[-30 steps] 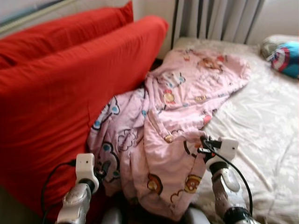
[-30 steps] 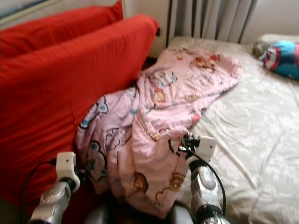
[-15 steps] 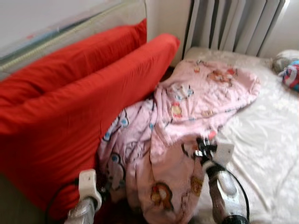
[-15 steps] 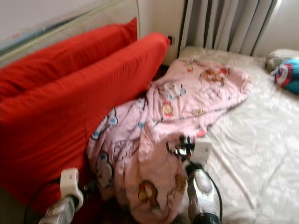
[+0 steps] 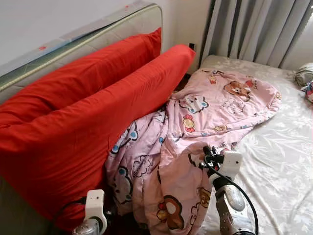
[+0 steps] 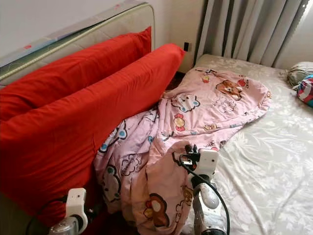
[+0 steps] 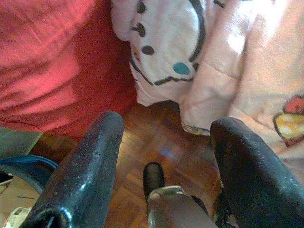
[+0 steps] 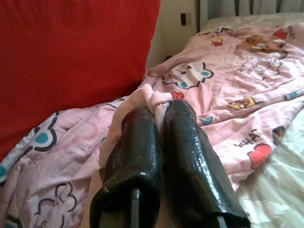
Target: Clean up the room
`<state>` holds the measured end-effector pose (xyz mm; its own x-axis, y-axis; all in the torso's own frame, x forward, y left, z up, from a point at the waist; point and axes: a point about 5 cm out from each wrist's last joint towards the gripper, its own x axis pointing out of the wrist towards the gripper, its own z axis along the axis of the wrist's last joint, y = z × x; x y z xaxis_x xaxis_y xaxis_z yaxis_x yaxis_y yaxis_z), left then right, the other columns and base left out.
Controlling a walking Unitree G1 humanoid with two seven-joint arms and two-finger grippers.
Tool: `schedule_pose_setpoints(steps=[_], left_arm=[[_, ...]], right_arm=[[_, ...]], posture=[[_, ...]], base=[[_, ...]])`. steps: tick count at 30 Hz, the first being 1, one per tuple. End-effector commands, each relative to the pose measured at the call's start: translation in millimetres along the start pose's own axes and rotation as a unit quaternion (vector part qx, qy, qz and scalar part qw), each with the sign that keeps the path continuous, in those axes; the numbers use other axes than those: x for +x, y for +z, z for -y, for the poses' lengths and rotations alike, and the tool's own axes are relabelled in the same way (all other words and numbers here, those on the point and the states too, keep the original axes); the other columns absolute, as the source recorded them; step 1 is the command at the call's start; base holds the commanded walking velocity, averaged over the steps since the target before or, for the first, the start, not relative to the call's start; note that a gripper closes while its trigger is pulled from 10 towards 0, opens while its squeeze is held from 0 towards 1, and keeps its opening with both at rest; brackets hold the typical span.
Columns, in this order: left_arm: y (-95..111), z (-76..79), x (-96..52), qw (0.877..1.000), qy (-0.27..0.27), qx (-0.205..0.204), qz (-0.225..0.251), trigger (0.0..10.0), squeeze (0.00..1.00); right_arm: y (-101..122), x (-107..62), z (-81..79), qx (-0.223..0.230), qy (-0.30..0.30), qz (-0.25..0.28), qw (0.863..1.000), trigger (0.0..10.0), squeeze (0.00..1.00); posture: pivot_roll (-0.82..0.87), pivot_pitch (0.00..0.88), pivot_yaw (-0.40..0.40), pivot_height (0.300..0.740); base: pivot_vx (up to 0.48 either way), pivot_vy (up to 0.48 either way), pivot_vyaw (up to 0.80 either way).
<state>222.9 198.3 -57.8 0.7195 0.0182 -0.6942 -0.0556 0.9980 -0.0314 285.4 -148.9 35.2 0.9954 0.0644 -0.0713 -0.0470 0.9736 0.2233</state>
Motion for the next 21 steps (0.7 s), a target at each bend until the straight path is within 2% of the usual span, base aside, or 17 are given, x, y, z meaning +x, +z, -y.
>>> schedule_pose_setpoints(steps=[1, 3, 14, 21], left_arm=[[-9, -1.8, -2.2, 1.000, 0.003, -0.002, -0.014, 10.0, 0.00], [-16, -0.5, -3.7, 1.000, 0.002, 0.003, -0.023, 10.0, 0.00], [-27, -3.8, -7.4, 0.999, -0.001, 0.029, -0.043, 10.0, 0.00], [-22, -5.6, -6.3, 0.999, -0.003, 0.028, -0.034, 10.0, 0.00]], right_arm=[[3, -0.1, -5.9, -0.008, 0.006, 0.007, 1.000, 10.0, 0.00], [5, 0.9, -11.0, -0.007, 0.008, 0.008, 1.000, 10.0, 0.00], [7, 4.5, -12.5, -0.008, -0.006, 0.008, 1.000, 10.0, 0.00], [5, 3.2, -12.3, -0.008, -0.010, 0.001, 1.000, 10.0, 0.00]], posture=[[-0.04, 0.000, -0.004, 0.740], [-0.03, 0.000, -0.008, 0.740], [-0.03, 0.000, -0.002, 0.740], [-0.03, 0.000, 0.003, 0.740]], base=[[0.000, 0.000, 0.00], [0.000, 0.000, 0.00], [0.000, 0.000, 0.00], [-0.264, 0.000, 0.00]])
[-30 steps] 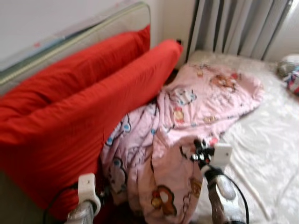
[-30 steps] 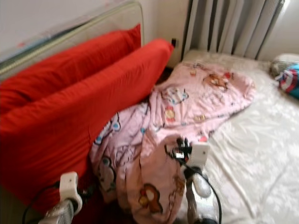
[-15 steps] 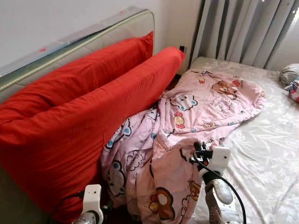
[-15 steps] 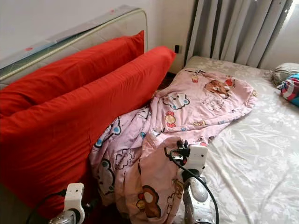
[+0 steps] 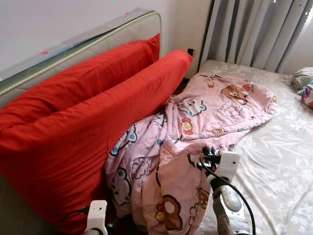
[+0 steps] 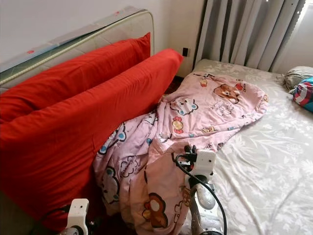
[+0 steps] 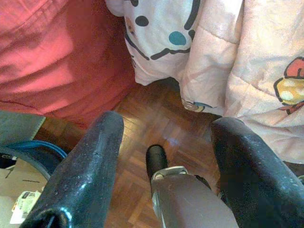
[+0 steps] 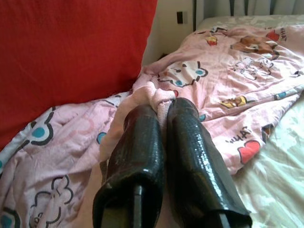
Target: Clean up the room
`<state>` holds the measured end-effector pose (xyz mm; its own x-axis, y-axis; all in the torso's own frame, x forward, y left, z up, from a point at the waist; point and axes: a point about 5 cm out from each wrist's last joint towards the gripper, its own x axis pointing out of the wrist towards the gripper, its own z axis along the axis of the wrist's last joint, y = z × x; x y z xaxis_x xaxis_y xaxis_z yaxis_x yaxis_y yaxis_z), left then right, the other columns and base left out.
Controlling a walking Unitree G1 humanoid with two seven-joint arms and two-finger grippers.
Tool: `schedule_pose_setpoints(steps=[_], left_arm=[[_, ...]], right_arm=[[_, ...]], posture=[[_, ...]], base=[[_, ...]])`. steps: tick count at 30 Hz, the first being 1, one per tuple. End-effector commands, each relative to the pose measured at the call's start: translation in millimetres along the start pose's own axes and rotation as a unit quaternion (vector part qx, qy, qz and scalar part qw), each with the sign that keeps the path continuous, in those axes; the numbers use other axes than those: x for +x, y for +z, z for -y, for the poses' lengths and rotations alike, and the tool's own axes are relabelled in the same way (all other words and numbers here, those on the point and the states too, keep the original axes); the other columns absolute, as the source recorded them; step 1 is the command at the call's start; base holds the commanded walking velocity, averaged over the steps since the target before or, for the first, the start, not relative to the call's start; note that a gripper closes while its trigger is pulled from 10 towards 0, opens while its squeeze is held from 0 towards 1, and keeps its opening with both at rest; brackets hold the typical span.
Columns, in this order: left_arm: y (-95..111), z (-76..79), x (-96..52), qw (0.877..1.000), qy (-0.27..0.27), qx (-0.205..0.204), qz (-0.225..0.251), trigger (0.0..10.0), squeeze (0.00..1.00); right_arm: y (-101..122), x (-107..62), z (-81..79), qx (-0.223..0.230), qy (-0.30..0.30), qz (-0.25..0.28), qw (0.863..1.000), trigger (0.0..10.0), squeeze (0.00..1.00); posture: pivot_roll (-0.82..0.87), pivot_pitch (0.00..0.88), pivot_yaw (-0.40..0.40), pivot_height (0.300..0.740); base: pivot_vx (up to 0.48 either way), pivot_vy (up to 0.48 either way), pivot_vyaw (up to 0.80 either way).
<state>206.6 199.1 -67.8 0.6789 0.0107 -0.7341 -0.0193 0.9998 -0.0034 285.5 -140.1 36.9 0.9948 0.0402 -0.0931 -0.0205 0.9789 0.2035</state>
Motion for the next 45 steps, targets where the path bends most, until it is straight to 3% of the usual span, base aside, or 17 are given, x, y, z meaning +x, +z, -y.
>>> schedule_pose_setpoints(steps=[1, 16, 33, 39, 45], left_arm=[[-4, -3.7, -1.4, 1.000, 0.000, 0.005, -0.005, 10.0, 0.00], [-2, -4.3, -1.2, 1.000, -0.005, 0.014, -0.004, 10.0, 0.00], [-2, -4.5, -1.2, 1.000, -0.008, 0.024, -0.004, 10.0, 0.00], [-1, -3.9, -1.1, 1.000, -0.011, 0.026, -0.004, 10.0, 0.00], [-1, -3.6, -1.0, 0.999, -0.013, 0.033, -0.001, 10.0, 0.00]], right_arm=[[5, 2.5, -3.4, 0.001, 0.003, 0.009, 1.000, 10.0, 0.00], [8, 4.2, -4.9, 0.000, -0.003, 0.013, 1.000, 10.0, 0.00], [17, 3.6, 18.0, -0.022, -0.085, 0.038, 0.995, 10.0, 0.00], [21, 3.5, 18.1, -0.044, -0.086, 0.052, 0.994, 10.0, 0.00], [24, 2.3, 28.0, -0.050, -0.120, 0.055, 0.990, 10.0, 0.00]], posture=[[-0.03, 0.000, 0.003, 0.740], [-0.03, 0.000, 0.008, 0.740], [-0.03, 0.000, 0.008, 0.740], [-0.03, 0.000, 0.009, 0.740], [-0.03, 0.000, 0.008, 0.740]], base=[[-0.281, 0.000, 0.00], [-0.297, 0.000, 0.00], [-0.309, 0.000, 0.00], [-0.319, 0.000, 0.00], [0.000, 0.000, 0.00]])
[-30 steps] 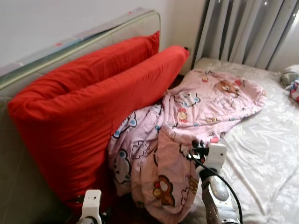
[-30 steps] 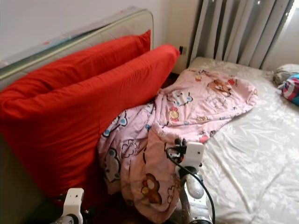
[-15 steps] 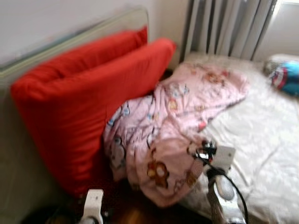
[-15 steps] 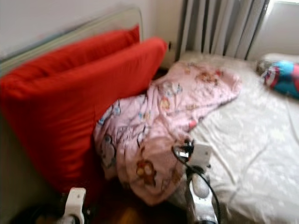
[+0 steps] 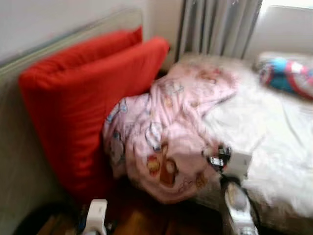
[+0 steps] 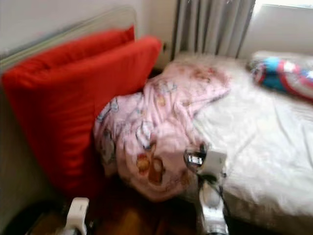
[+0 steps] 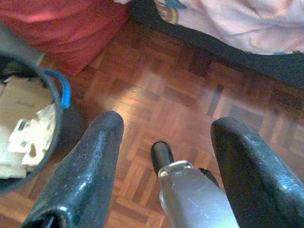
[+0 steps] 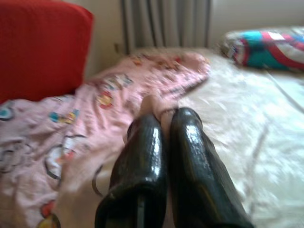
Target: Clean up the room
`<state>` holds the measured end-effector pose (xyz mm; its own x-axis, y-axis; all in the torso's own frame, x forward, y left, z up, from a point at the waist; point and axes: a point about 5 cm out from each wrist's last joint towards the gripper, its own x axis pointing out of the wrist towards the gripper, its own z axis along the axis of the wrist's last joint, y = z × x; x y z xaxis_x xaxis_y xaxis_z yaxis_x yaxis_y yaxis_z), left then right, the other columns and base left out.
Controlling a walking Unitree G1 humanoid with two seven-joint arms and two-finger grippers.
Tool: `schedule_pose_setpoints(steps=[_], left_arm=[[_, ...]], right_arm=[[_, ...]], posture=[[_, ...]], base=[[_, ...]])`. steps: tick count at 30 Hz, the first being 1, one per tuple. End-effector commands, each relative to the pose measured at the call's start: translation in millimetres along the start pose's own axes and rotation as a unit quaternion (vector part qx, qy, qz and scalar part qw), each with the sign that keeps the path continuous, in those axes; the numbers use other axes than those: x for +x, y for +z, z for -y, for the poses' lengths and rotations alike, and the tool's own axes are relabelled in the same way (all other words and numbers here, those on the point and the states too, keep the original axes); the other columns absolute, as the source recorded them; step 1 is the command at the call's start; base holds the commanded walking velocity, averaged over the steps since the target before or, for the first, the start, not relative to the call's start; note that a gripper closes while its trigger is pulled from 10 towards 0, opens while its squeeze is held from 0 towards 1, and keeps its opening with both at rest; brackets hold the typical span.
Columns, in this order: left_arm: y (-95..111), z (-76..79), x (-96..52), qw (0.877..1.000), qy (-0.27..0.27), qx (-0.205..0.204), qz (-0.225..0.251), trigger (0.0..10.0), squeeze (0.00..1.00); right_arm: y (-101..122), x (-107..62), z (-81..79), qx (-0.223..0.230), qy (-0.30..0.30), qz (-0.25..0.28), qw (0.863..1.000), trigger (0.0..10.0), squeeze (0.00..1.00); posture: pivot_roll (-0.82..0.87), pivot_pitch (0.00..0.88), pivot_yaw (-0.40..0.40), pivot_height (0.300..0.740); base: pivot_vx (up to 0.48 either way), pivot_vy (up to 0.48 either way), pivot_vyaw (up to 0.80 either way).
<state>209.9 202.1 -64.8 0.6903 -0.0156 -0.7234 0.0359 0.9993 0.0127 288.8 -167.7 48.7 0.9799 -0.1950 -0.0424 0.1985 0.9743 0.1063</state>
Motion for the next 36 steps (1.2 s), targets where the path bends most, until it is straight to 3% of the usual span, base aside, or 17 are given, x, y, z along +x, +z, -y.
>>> schedule_pose_setpoints(steps=[1, 6, 8, 13, 14, 17, 18, 19, 20, 22, 24, 27, 33, 36], left_arm=[[-5, -0.2, -1.2, 1.000, -0.001, 0.008, -0.010, 10.0, 0.00], [-5, 0.4, -1.0, 1.000, -0.004, 0.012, -0.011, 10.0, 0.00], [-5, 0.6, -1.0, 1.000, -0.005, 0.013, -0.011, 10.0, 0.00], [-5, 0.6, -0.9, 1.000, -0.006, 0.014, -0.011, 10.0, 0.00], [-5, 0.8, -0.9, 1.000, -0.006, 0.015, -0.011, 10.0, 0.00], [-5, 1.0, -0.9, 1.000, -0.006, 0.017, -0.010, 10.0, 0.00], [-4, 1.1, -0.8, 1.000, -0.006, 0.017, -0.010, 10.0, 0.00], [-4, 1.1, -0.8, 1.000, -0.006, 0.017, -0.010, 10.0, 0.00], [-4, 1.2, -0.8, 1.000, -0.005, 0.017, -0.009, 10.0, 0.00], [-4, 1.2, -0.8, 1.000, -0.005, 0.017, -0.009, 10.0, 0.00], [-4, 1.4, -0.7, 1.000, -0.006, 0.017, -0.009, 10.0, 0.00], [-4, 1.6, -0.6, 1.000, -0.006, 0.017, -0.009, 10.0, 0.00], [-3, 2.5, -0.3, 1.000, -0.010, 0.019, -0.009, 10.0, 0.00], [-3, 2.5, -0.2, 1.000, -0.013, 0.023, -0.009, 10.0, 0.00]], right_arm=[[7, 3.0, 6.2, -0.010, -0.016, 0.015, 1.000, 10.0, 0.00], [15, 3.5, 20.4, -0.027, -0.062, 0.041, 0.997, 10.0, 0.00], [26, 2.8, 33.5, -0.066, -0.100, 0.074, 0.990, 10.0, 0.00], [30, 0.4, 53.3, -0.087, -0.170, 0.079, 0.978, 10.0, 0.00], [31, -2.5, 65.7, -0.109, -0.213, 0.076, 0.968, 10.0, 0.00], [34, -6.3, 77.0, -0.143, -0.253, 0.081, 0.954, 10.0, 0.00], [44, -6.5, 76.5, -0.177, -0.247, 0.109, 0.947, 10.0, 0.00], [44, -6.5, 76.5, -0.177, -0.247, 0.109, 0.947, 10.0, 0.00], [56, -6.3, 68.5, -0.199, -0.216, 0.146, 0.945, 10.0, 0.00], [62, -7.3, 60.8, -0.195, -0.184, 0.165, 0.949, 10.0, 0.00], [61, -14.3, 45.1, -0.187, -0.098, 0.164, 0.964, 10.0, 0.00], [56, -20.0, 38.8, -0.189, -0.058, 0.152, 0.968, 10.0, 0.00], [34, -56.3, 51.9, -0.220, -0.016, 0.101, 0.970, 10.0, 0.00], [33, -72.8, 72.0, -0.255, -0.048, 0.084, 0.962, 10.0, 0.00]], posture=[[-0.03, 0.000, 0.009, 0.740], [-0.03, 0.000, 0.009, 0.740], [-0.03, 0.000, 0.009, 0.740], [-0.04, 0.000, 0.009, 0.740], [-0.04, 0.000, 0.009, 0.740], [-0.04, 0.000, 0.008, 0.740], [-0.04, 0.000, 0.007, 0.740], [-0.04, 0.000, 0.007, 0.740], [-0.04, 0.000, 0.005, 0.740], [-0.04, 0.000, 0.005, 0.740], [-0.04, 0.000, -0.001, 0.740], [-0.05, 0.000, -0.003, 0.740], [-0.06, 0.000, -0.010, 0.740], [-0.07, 0.000, -0.011, 0.740]], base=[[0.000, 0.000, 0.00], [0.000, 0.000, 0.00], [0.000, 0.000, 0.00], [0.000, 0.000, 0.00], [0.000, 0.000, 0.00], [0.000, 0.000, 0.00], [0.000, 0.000, 0.00], [0.000, 0.000, 0.00], [0.000, 0.000, 0.00], [0.000, 0.000, 0.00], [0.000, 0.000, 0.00], [0.000, 0.000, 0.00], [0.000, 0.000, 0.00], [0.000, 0.000, 0.00]])
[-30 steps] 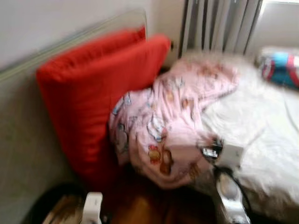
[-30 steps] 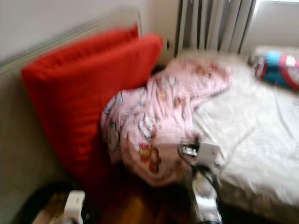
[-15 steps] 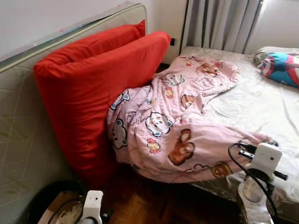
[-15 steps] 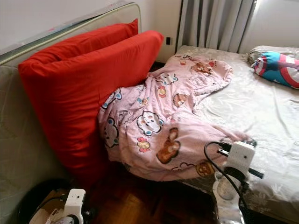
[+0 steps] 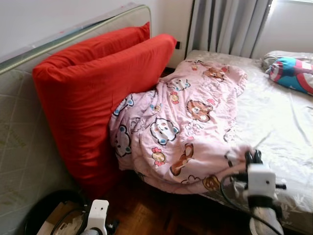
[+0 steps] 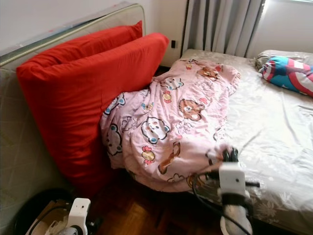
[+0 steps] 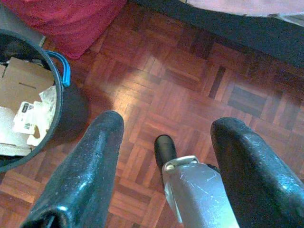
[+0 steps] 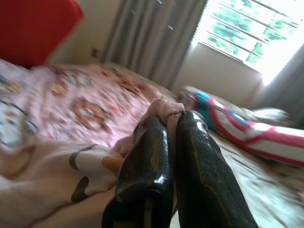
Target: Clean up the room
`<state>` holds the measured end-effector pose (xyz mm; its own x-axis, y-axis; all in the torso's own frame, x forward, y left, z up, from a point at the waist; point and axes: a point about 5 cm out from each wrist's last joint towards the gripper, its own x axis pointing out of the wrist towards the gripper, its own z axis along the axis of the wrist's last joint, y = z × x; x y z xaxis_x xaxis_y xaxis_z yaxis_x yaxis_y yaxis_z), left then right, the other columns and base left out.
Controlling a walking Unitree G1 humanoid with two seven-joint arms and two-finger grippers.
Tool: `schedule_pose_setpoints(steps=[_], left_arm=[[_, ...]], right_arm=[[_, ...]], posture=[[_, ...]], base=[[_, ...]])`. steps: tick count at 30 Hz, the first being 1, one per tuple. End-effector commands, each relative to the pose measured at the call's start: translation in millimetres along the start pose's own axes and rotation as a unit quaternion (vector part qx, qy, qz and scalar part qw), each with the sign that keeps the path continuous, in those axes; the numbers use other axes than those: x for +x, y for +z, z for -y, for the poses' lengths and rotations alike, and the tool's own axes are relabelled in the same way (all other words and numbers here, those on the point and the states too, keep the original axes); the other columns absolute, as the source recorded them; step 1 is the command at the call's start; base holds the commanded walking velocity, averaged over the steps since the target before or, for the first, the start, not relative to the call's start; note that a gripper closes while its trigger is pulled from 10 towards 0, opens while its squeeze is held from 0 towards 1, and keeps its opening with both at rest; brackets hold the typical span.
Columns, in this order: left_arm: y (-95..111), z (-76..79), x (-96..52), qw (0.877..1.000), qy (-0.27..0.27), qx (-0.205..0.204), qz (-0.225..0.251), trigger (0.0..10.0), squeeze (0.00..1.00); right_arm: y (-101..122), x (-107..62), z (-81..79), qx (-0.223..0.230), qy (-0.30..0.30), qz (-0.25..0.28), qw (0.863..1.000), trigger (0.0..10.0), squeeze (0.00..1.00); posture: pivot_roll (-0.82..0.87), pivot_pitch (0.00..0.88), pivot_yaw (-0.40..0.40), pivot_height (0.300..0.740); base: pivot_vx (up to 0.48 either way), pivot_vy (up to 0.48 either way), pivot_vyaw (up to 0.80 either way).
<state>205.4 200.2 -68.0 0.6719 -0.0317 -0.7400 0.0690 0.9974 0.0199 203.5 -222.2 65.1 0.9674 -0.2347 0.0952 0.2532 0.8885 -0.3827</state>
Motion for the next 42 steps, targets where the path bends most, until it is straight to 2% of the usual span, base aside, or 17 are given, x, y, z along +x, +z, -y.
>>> schedule_pose_setpoints(steps=[1, 5, 11, 13, 16, 21, 23, 25, 28, 30, 33, 34, 35, 38, 40, 41, 42], left_arm=[[3, 0.3, 0.6, 1.000, -0.005, 0.008, 0.003, 10.0, 0.00], [4, 0.2, 0.8, 1.000, -0.009, 0.017, 0.003, 10.0, 0.00], [5, -1.1, 0.9, 1.000, -0.006, 0.019, 0.004, 10.0, 0.00], [6, -1.6, 0.9, 1.000, -0.006, 0.021, 0.005, 10.0, 0.00], [6, -1.5, 1.0, 1.000, -0.007, 0.024, 0.005, 10.0, 0.00], [6, -0.9, 1.1, 1.000, -0.010, 0.029, 0.005, 10.0, 0.00], [6, -0.4, 1.1, 0.999, -0.012, 0.032, 0.004, 10.0, 0.00], [6, -0.2, 1.2, 0.999, -0.014, 0.035, 0.004, 10.0, 0.00], [6, 1.0, 1.3, 0.999, -0.023, 0.047, 0.001, 10.0, 0.00], [7, 1.3, 1.5, 0.998, -0.026, 0.050, 0.001, 10.0, 0.00], [8, 0.4, 1.5, 0.998, -0.024, 0.051, 0.002, 10.0, 0.00], [8, 0.0, 1.4, 0.998, -0.023, 0.051, 0.002, 10.0, 0.00], [8, -0.4, 1.4, 0.998, -0.022, 0.051, 0.002, 10.0, 0.00], [7, -0.7, 1.3, 0.998, -0.021, 0.053, 0.002, 10.0, 0.00], [7, -0.7, 1.2, 0.998, -0.021, 0.053, 0.002, 10.0, 0.00], [7, -0.2, 1.2, 0.998, -0.022, 0.054, 0.002, 10.0, 0.00], [7, -0.2, 1.2, 0.998, -0.022, 0.054, 0.002, 10.0, 0.00]], right_arm=[[9, 2.6, 8.8, -0.009, -0.022, 0.014, 1.000, 10.0, 0.00], [-6, -4.8, 35.5, -0.018, -0.097, -0.047, 0.994, 10.0, 0.00], [35, 8.2, 47.2, -0.083, -0.114, 0.054, 0.989, 10.0, 0.00], [69, 14.8, 50.0, -0.110, -0.125, 0.130, 0.977, 10.0, 0.00], [86, 14.3, 37.7, -0.124, -0.094, 0.170, 0.973, 10.0, 0.00], [72, 5.6, 12.2, -0.125, -0.017, 0.149, 0.981, 10.0, 0.00], [43, -5.9, -11.4, -0.131, 0.072, 0.080, 0.986, 10.0, 0.00], [30, -9.8, -16.2, -0.121, 0.089, 0.042, 0.988, 10.0, 0.00], [-12, -18.1, -9.6, -0.026, 0.037, -0.143, 0.989, 10.0, 0.00], [-16, -16.9, -1.7, 0.024, -0.011, -0.177, 0.984, 10.0, 0.00], [24, 8.7, 28.1, -0.005, -0.101, -0.065, 0.993, 10.0, 0.00], [54, 23.5, 34.6, -0.020, -0.115, 0.008, 0.993, 10.0, 0.00], [94, 36.0, 41.5, -0.038, -0.132, 0.102, 0.985, 10.0, 0.00], [135, 37.8, 40.1, -0.100, -0.124, 0.221, 0.962, 10.0, 0.00], [135, 35.2, 32.7, -0.130, -0.102, 0.236, 0.957, 10.0, 0.00], [90, 35.1, 17.8, -0.102, -0.045, 0.111, 0.988, 10.0, 0.00], [90, 35.1, 17.8, -0.102, -0.045, 0.111, 0.988, 10.0, 0.00]], posture=[[-0.07, 0.000, -0.011, 0.740], [-0.06, 0.000, -0.008, 0.740], [-0.07, 0.000, -0.005, 0.740], [-0.07, 0.000, -0.005, 0.740], [-0.08, 0.000, -0.005, 0.740], [-0.07, 0.000, -0.009, 0.740], [-0.07, 0.000, -0.010, 0.740], [-0.07, 0.000, -0.010, 0.740], [-0.07, 0.000, -0.010, 0.740], [-0.07, 0.000, -0.008, 0.740], [-0.07, 0.000, -0.005, 0.740], [-0.08, 0.000, -0.003, 0.740], [-0.08, 0.000, -0.003, 0.740], [-0.08, 0.000, -0.005, 0.740], [-0.08, 0.000, -0.005, 0.740], [-0.08, 0.000, -0.010, 0.740], [-0.08, 0.000, -0.010, 0.740]], base=[[0.000, 0.000, 0.00], [0.000, 0.000, 0.00], [0.000, 0.000, 0.00], [0.000, 0.000, 0.00], [0.000, 0.000, 0.00], [0.000, 0.000, 0.00], [0.000, 0.000, 0.00], [0.000, 0.000, 0.00], [0.000, 0.000, 0.00], [0.000, 0.000, 0.00], [0.000, 0.000, 0.00], [0.000, 0.000, 0.00], [0.000, 0.000, 0.00], [0.000, 0.000, 0.00], [0.000, 0.000, 0.00], [0.000, 0.000, 0.00], [0.000, 0.000, 0.00]])
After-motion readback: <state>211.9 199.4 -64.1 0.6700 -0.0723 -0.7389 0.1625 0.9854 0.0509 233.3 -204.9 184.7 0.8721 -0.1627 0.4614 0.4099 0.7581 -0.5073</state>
